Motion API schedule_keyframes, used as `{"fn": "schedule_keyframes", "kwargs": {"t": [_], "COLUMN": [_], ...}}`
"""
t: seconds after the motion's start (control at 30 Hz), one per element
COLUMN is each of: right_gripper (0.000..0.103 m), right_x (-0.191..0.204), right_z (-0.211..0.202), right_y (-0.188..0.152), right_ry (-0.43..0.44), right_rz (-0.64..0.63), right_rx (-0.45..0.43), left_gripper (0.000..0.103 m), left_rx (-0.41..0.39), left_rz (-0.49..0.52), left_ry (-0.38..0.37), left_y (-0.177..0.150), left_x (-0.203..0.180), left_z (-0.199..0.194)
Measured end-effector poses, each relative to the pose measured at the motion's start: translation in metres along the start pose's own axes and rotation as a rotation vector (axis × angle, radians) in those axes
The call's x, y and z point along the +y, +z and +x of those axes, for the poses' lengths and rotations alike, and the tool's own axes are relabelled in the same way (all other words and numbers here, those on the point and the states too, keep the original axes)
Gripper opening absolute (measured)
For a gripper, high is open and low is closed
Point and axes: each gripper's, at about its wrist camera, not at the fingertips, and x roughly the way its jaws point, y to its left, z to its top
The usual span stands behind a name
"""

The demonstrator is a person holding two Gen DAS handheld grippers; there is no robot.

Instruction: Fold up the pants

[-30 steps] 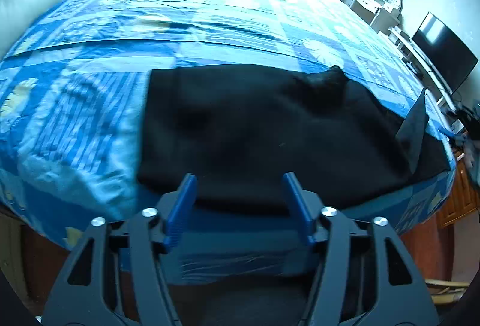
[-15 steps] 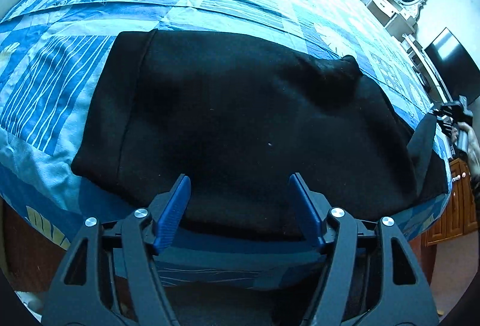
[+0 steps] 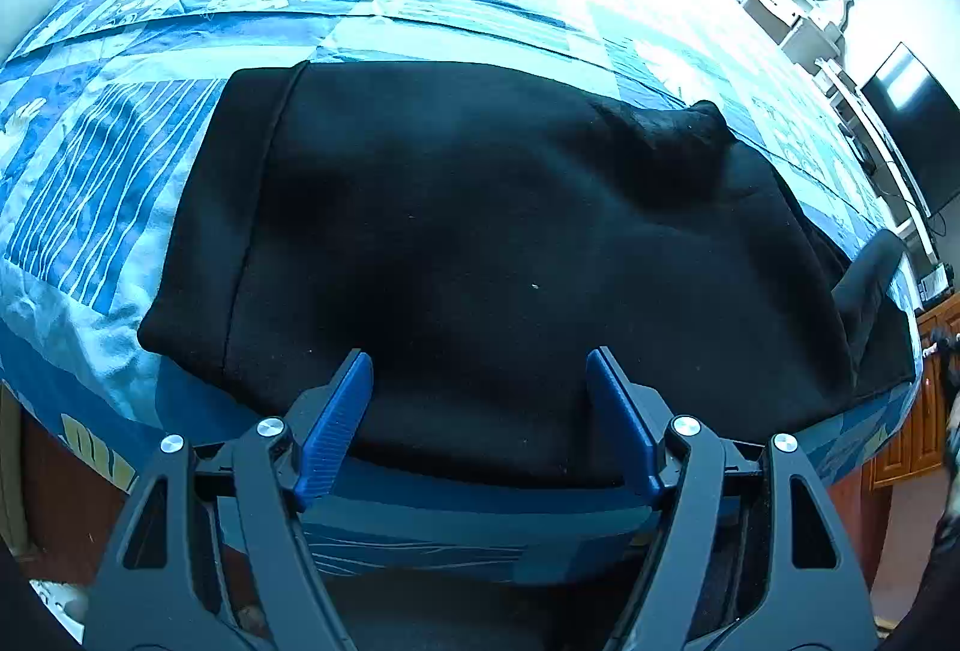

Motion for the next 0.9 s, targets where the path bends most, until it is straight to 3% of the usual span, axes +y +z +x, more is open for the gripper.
{"fn": "schedule_keyframes", "kwargs": {"t": [0.1, 0.17, 0.2, 0.27, 0.43, 0.57, 0.7, 0.73, 0.77, 0.8, 0.9], "right_gripper": [0.006, 0.011, 0.015, 0.043, 0.058, 0.058, 0.055, 0.041, 0.013, 0.006, 0.006], "right_x": [-0.022, -0.017, -0.008, 0.019, 0.083, 0.107, 0.105, 0.105, 0.107, 0.108, 0.115], "right_z": [0.01, 0.014, 0.017, 0.028, 0.066, 0.119, 0.157, 0.163, 0.166, 0.167, 0.147], "right_y": [-0.009, -0.006, -0.001, 0.014, 0.059, 0.087, 0.093, 0.093, 0.092, 0.091, 0.088], "right_ry": [0.049, 0.068, 0.072, 0.074, 0.052, -0.069, -0.111, -0.106, -0.105, -0.099, -0.05], "right_rz": [0.05, 0.073, 0.064, 0.035, -0.018, -0.008, 0.033, 0.032, 0.024, 0.014, -0.021], "right_rx": [0.079, 0.075, 0.07, 0.055, 0.019, 0.027, 0.051, 0.066, 0.076, 0.078, 0.046], "left_gripper": [0.074, 0.075, 0.076, 0.077, 0.078, 0.079, 0.079, 0.08, 0.08, 0.082, 0.084], "left_rx": [0.005, 0.006, 0.006, 0.005, -0.003, -0.01, -0.012, -0.012, -0.011, -0.011, -0.01], "left_rz": [0.0, -0.002, -0.001, 0.0, -0.013, -0.024, -0.03, -0.032, -0.033, -0.035, -0.03], "left_ry": [0.011, 0.018, 0.022, 0.027, 0.028, 0.019, 0.016, 0.015, 0.013, 0.01, 0.011], "left_y": [0.001, 0.001, 0.001, 0.001, 0.0, -0.001, -0.001, -0.001, -0.001, -0.001, -0.001], "left_x": [-0.001, -0.003, -0.004, -0.005, -0.005, -0.003, -0.003, -0.003, -0.003, -0.003, -0.005], "left_z": [0.002, 0.003, 0.003, 0.003, 0.003, 0.004, 0.004, 0.004, 0.004, 0.004, 0.005]}}
